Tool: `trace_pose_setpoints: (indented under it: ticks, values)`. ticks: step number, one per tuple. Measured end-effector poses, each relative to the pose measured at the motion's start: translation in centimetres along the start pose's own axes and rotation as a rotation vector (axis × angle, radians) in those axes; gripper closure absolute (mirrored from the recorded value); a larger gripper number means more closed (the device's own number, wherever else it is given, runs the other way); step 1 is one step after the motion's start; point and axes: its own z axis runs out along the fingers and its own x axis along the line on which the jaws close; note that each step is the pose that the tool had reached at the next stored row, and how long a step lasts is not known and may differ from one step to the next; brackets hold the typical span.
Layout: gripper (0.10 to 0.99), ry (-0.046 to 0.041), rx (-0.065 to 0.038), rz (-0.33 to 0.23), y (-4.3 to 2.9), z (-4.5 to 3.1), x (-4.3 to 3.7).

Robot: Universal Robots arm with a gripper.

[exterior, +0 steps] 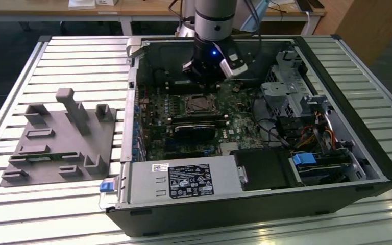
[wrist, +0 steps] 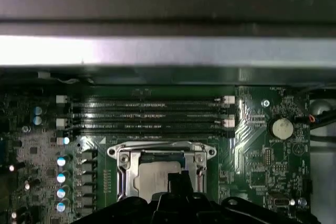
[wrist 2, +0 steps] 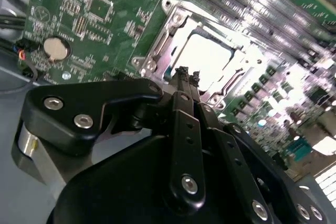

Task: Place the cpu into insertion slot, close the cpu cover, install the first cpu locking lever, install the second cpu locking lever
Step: 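Install the second cpu locking lever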

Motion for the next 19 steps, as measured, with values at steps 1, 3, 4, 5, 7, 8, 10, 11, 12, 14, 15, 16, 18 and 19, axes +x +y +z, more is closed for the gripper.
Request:
trace_pose_setpoints:
  ticks: [1,3,4,5,7,8,10,11,12,14,15,16,18,19]
  values:
    - [0.98,0.0,0.0,0.0,-0.14,0.0,0.0]
    - [0.98,0.0001,0.0,0.0,-0.24,-0.09,0.0]
    - [0.98,0.0001,0.0,0.0,-0.26,-0.2,0.0]
    - [0.98,0.0,0.0,0.0,-0.26,-0.36,0.0]
    - [0.98,0.0,0.0,0.0,-0.27,-0.62,-0.01]
    - [0.98,0.0,0.0,0.0,-0.29,-0.67,-0.02]
    - [0.98,-0.0001,0.0,0.0,-0.45,-0.69,-0.02]
    - [0.98,0.0,0.0,0.0,-0.62,-0.7,-0.02]
    - [0.98,0.0,0.0,0.0,-0.83,-0.71,-0.02]
    - [0.98,0.0,0.0,0.0,-1.35,-0.73,-0.01]
    - [0.98,-0.0001,0.0,0.0,-1.64,-0.74,-0.01]
    - [0.98,0.0,0.0,0.0,-1.94,-0.75,0.0]
    - [0.98,0.0,0.0,0.0,-2.5,-0.78,0.0]
    - [0.98,-0.0001,0.0,0.0,-2.74,-0.78,0.0]
